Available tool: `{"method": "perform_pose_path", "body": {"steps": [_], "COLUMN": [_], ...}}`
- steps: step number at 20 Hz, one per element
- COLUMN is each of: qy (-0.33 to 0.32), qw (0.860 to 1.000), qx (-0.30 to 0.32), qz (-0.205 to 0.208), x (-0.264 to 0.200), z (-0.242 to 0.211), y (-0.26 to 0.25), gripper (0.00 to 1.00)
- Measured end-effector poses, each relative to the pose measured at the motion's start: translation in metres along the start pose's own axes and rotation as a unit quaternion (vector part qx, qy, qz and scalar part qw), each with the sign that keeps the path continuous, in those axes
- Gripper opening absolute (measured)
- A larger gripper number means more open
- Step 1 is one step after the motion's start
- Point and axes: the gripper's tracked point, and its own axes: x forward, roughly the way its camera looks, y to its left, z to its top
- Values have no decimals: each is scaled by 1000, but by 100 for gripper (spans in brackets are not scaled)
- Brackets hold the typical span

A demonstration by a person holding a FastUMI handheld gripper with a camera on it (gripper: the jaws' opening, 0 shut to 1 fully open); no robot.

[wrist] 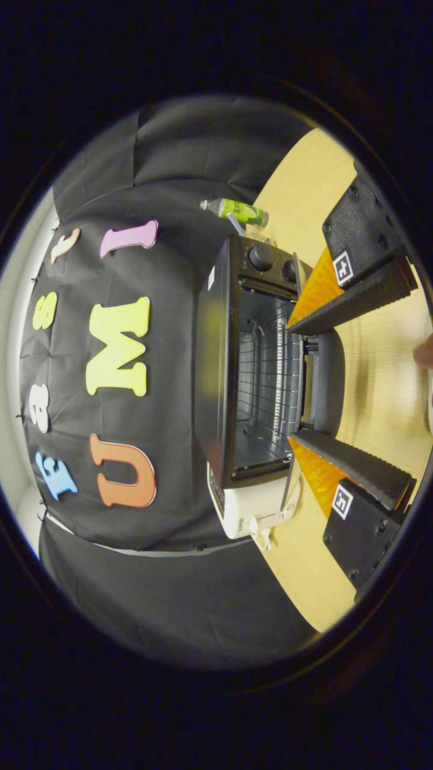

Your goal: Open the toaster oven, put the food inside, and close the toaster oven door.

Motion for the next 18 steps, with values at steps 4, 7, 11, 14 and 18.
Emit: {"method": "perform_pose_path", "body": {"steps": [4,7,11,14,18], "qy": [42,70,147,160,146], "qw": [999,997,988,985,988], "qx": [-2,6,28,47,11], "qz": [12,20,37,43,39], "x": [-10,-19,-15,-13,-18], "z": [-20,-39,-82,-93,-87], "y": [-2,-2,-5,-7,-8], "gripper": [100,100,100,98,98]}}
